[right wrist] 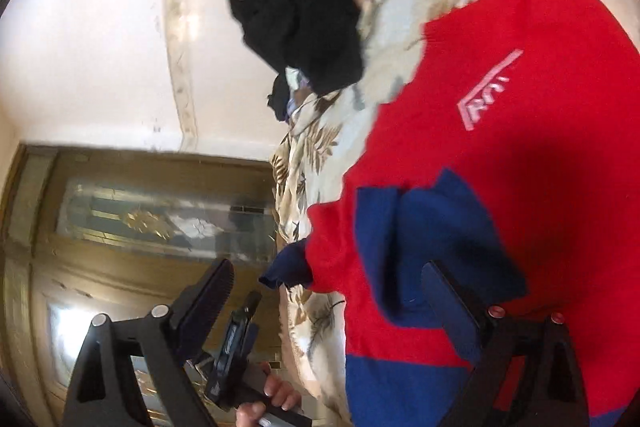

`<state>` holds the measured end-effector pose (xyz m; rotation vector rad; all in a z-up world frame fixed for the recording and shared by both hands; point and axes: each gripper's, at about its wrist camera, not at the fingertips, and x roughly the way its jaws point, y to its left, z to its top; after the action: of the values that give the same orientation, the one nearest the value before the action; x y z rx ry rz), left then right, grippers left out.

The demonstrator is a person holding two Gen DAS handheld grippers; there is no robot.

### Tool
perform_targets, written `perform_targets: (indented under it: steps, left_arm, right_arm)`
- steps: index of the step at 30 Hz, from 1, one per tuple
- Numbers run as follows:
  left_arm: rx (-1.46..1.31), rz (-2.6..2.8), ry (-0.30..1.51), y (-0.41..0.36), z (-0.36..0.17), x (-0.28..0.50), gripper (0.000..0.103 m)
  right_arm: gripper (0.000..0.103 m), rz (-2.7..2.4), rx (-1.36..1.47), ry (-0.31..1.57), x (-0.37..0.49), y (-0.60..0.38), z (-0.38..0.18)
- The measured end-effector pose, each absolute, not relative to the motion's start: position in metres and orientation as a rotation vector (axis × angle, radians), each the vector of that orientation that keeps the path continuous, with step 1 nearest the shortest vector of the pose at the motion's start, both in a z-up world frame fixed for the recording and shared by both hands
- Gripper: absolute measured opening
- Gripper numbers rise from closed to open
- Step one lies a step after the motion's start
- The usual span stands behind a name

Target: Fold small clothes

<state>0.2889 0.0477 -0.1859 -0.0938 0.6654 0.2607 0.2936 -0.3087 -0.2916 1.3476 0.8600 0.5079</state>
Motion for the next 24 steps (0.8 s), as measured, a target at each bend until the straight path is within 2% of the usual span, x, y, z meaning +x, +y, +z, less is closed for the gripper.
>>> perform_targets:
  steps: [6,11,19,24]
  left_arm:
    - [-0.11,0.407,0.688,0.086,-0.191,0.294,0.103]
    - [-0.218,0.521,0.792,0.141,-0.208,0.303,0.103]
    - [-0.38,0.624,0.815,0.209,-0.214,0.294,0.103]
    - [-0.452,0.619,0.804,0.229,-0.216,0.289,0.103]
  right_arm:
    - [0.097,0.476,1.293,0.925,0.319,-0.28,-0.304]
    - [0.097,0.436,1.254,0.943,0.341,-0.245,-0.309]
    - [0.097,0.685,0.873,0.916,0.328,-0.162,-0.227]
    - [0.097,0.747,0.779,0.92,0.307,-0.157,-0.216]
